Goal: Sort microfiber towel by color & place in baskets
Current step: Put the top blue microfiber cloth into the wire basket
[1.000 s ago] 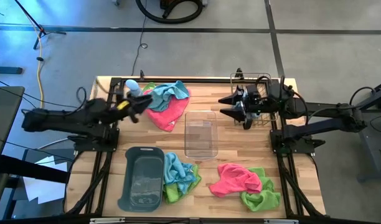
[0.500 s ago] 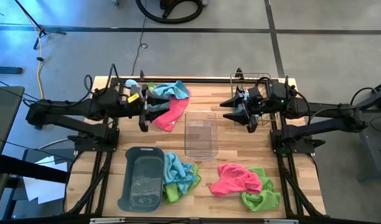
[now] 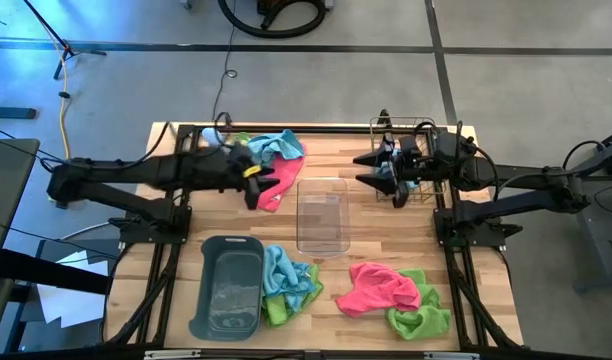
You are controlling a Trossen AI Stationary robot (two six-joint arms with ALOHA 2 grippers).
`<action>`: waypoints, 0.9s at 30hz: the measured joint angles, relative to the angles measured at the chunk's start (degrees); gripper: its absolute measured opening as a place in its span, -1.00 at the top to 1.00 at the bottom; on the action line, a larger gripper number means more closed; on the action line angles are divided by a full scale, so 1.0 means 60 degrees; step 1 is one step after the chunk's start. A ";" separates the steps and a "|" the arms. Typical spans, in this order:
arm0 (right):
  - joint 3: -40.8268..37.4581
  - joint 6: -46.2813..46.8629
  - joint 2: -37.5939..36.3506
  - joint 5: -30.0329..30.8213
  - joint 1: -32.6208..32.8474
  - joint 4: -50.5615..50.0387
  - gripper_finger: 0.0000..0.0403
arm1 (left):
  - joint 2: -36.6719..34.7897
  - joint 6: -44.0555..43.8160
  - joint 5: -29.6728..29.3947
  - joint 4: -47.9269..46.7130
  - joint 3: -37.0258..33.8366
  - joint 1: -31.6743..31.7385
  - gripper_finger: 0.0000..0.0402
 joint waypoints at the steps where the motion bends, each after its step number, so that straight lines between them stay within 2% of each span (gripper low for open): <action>1: 0.0000 0.0021 0.0000 0.0084 0.0000 0.0000 -0.10 | 0.0227 -0.0018 0.0003 -0.0592 0.0323 0.0251 0.11; 6: 0.0000 0.0023 0.0000 0.0150 0.0000 -0.0004 -0.10 | 0.1488 0.0902 0.0523 -0.3092 0.1896 0.1699 0.07; 11: 0.0000 0.0023 0.0003 0.0149 -0.0001 -0.0101 -0.10 | 0.2848 0.2333 0.0415 -0.4801 0.2830 0.2990 -0.06; 18: 0.0000 0.0464 0.0004 0.0153 -0.0001 -0.0282 -0.10 | 0.4655 0.3125 0.0182 -0.5201 0.3150 0.4194 -0.24; 27: 0.0000 0.0514 0.0011 0.0156 -0.0001 -0.0537 -0.10 | 0.6312 0.3409 -0.0061 -0.5415 0.3838 0.5092 -0.26</action>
